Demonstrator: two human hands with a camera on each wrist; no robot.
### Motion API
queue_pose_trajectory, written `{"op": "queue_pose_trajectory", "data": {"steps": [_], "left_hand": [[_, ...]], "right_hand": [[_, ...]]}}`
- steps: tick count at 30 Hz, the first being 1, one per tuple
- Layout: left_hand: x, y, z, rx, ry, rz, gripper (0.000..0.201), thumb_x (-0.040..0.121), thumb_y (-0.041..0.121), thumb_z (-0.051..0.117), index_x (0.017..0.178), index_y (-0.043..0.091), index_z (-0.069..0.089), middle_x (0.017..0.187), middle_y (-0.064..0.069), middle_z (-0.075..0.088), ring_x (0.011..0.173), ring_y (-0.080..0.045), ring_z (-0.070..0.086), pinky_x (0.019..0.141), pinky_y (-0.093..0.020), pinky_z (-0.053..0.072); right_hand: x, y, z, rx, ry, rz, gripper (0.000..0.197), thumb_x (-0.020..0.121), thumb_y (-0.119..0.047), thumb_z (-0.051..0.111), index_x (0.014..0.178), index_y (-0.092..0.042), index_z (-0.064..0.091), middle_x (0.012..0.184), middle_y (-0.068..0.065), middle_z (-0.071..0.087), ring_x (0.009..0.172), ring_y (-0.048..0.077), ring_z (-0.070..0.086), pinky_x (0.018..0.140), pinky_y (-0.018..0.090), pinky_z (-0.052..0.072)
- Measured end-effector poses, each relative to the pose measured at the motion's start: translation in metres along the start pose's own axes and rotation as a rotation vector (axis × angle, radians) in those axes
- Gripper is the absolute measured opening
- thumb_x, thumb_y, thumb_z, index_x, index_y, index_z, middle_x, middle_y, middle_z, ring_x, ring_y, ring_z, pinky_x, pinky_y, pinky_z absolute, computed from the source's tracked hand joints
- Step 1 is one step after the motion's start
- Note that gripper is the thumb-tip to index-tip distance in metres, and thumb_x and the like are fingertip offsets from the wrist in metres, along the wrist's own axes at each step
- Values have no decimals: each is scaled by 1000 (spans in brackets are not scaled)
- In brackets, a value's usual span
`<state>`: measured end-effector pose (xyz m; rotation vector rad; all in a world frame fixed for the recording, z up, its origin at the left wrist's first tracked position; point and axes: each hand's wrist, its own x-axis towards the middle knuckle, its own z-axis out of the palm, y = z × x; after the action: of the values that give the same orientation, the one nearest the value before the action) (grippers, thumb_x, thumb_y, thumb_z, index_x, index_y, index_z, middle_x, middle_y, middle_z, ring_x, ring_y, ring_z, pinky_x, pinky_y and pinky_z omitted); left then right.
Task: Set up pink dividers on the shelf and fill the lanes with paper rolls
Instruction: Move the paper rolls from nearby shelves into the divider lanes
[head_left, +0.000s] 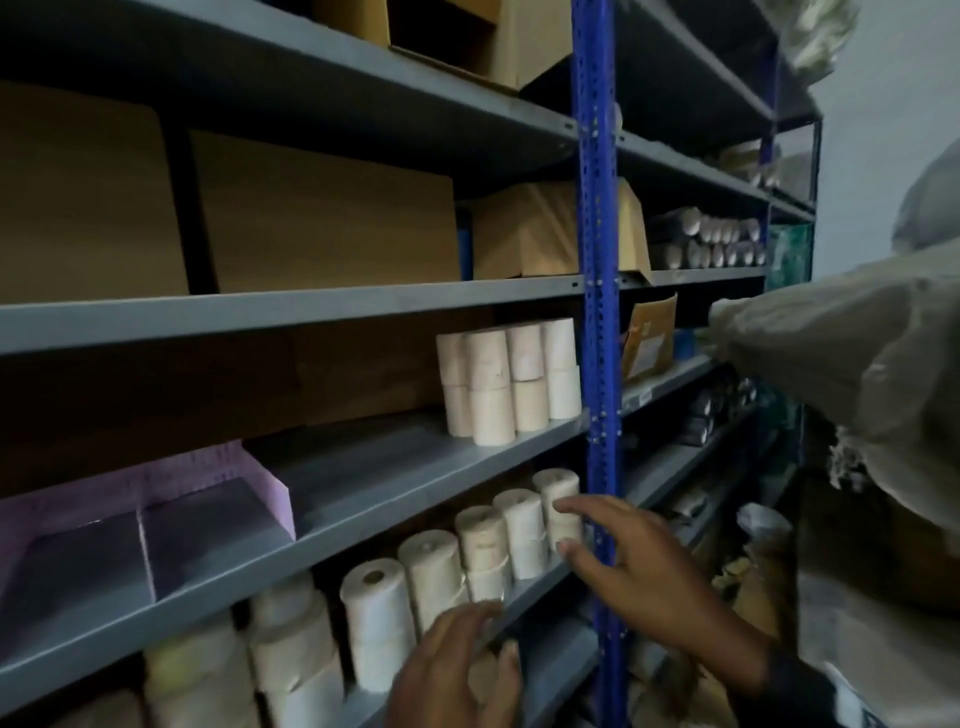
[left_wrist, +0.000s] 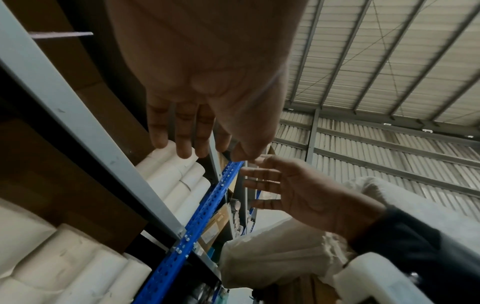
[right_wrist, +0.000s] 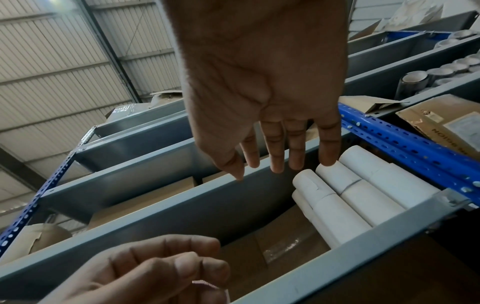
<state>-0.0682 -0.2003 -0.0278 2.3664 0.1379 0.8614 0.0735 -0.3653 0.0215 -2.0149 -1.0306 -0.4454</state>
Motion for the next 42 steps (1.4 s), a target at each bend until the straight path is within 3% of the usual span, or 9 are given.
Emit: {"op": "queue_pose_trajectory", "data": {"steps": [3,5,10,14,17,25,29,35,42], "left_hand": [[24,-8,9,7,168,-64,32,84,25,83,115,31,76,111,15,72,107,-7,68,92,-20,50],[50,-15,11,-1,108,-99,31,87,25,81,118,27,75,115,14,72,110,-13,68,96,-31,52],[119,-42,26,26,214,-18,32,91,31,75,123,32,70,112,28,61,114,-8,65,100,-38,53],[172,-62,43,9,268,-21,38,95,48,66,133,44,59,127,24,60,120,-2,58,101,-31,52],[219,-72,52,-47,289,-29,43,98,46,64,140,40,56,133,21,59,120,0,54,99,-19,44],[353,-88,79,-136,341,-51,75,94,61,61,155,24,39,155,3,48,141,-16,44,113,-33,42],[393,-99,92,-157,298,-89,84,90,63,65,157,21,36,156,-1,48,141,-20,46,114,-38,42],[415,-109,105,-206,322,-87,85,84,65,67,151,20,42,143,-4,60,128,-22,58,102,-45,52],[404,-91,89,-324,347,36,77,77,54,83,141,23,54,132,3,65,118,-15,64,95,-44,56]], "right_hand": [[29,9,6,41,21,-30,44,79,-52,56,121,-40,62,119,-27,61,114,-10,54,97,13,42],[51,16,9,44,25,-41,46,78,-52,56,121,-37,64,118,-24,62,112,-8,55,95,13,44],[122,41,14,-1,28,-43,42,83,-43,64,124,-34,63,120,-15,64,101,1,61,90,21,49],[194,68,19,-99,38,-98,43,86,-46,61,127,-35,60,125,-14,62,100,-1,55,85,22,43],[249,83,25,-157,27,-112,43,87,-48,60,128,-36,57,129,-14,60,107,0,56,81,20,39],[368,105,33,-353,-24,-162,60,83,-57,54,137,-32,47,136,0,46,123,20,46,99,34,42],[395,111,35,-518,-138,-143,49,88,-60,49,128,-31,54,117,2,45,115,24,39,98,38,39],[405,116,32,-506,-217,-211,47,91,-55,53,134,-36,49,117,5,43,114,24,38,101,39,38],[369,112,11,-203,-150,-325,46,81,-43,75,123,-33,59,122,-4,37,118,17,42,97,27,40]]}}
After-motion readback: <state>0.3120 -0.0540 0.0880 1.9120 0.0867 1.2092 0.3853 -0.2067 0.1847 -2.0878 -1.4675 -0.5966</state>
